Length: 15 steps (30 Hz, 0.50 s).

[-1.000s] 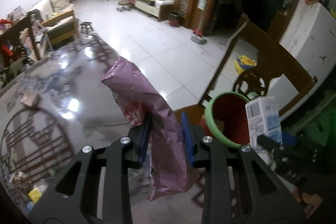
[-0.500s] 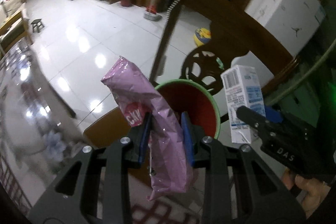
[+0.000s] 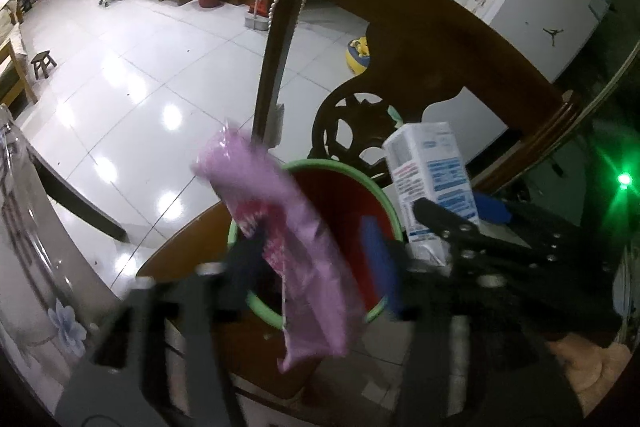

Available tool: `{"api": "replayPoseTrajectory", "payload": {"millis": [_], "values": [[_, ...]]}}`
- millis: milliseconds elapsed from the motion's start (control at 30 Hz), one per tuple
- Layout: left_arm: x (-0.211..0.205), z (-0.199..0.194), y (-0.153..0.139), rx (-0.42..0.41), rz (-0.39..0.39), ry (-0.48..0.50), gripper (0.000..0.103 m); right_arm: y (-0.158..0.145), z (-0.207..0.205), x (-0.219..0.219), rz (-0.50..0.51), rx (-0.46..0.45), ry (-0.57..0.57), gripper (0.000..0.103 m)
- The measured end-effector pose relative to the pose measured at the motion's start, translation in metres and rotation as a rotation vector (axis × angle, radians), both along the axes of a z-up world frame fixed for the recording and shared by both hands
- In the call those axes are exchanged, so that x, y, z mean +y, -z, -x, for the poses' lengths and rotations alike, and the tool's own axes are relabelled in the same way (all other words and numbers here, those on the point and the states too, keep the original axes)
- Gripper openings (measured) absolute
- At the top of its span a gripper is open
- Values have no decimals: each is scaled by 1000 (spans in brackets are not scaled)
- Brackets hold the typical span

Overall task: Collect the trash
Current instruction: 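Carry the pink bag and milk carton to the red bin and release both, then grasp the crumpled paper with the left tool while the right tool grasps the toothpaste box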

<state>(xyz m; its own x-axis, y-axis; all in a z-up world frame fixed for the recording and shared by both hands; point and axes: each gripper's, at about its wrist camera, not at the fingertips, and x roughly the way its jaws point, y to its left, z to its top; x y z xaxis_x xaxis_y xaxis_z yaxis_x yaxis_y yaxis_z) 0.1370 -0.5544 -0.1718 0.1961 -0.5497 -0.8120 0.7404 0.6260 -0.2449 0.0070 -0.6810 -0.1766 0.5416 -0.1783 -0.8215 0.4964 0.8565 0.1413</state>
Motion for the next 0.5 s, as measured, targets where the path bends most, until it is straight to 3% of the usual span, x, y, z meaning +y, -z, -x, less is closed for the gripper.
{"api": "replayPoseTrajectory", "payload": {"millis": [67,133,233,500], "values": [[1,1,-3,-15,13,-3,68,1,-1,-1,15,4,11,55],[3,1,-5,-19,14,-8,75,-2,1,-1,42,5,28,66],[15,2,-14,-28,35,-29,75,-11,7,2,64,-5,41,67],[115,13,-59,-115,74,-172,75,-41,16,44,59,-44,-23,67]]}}
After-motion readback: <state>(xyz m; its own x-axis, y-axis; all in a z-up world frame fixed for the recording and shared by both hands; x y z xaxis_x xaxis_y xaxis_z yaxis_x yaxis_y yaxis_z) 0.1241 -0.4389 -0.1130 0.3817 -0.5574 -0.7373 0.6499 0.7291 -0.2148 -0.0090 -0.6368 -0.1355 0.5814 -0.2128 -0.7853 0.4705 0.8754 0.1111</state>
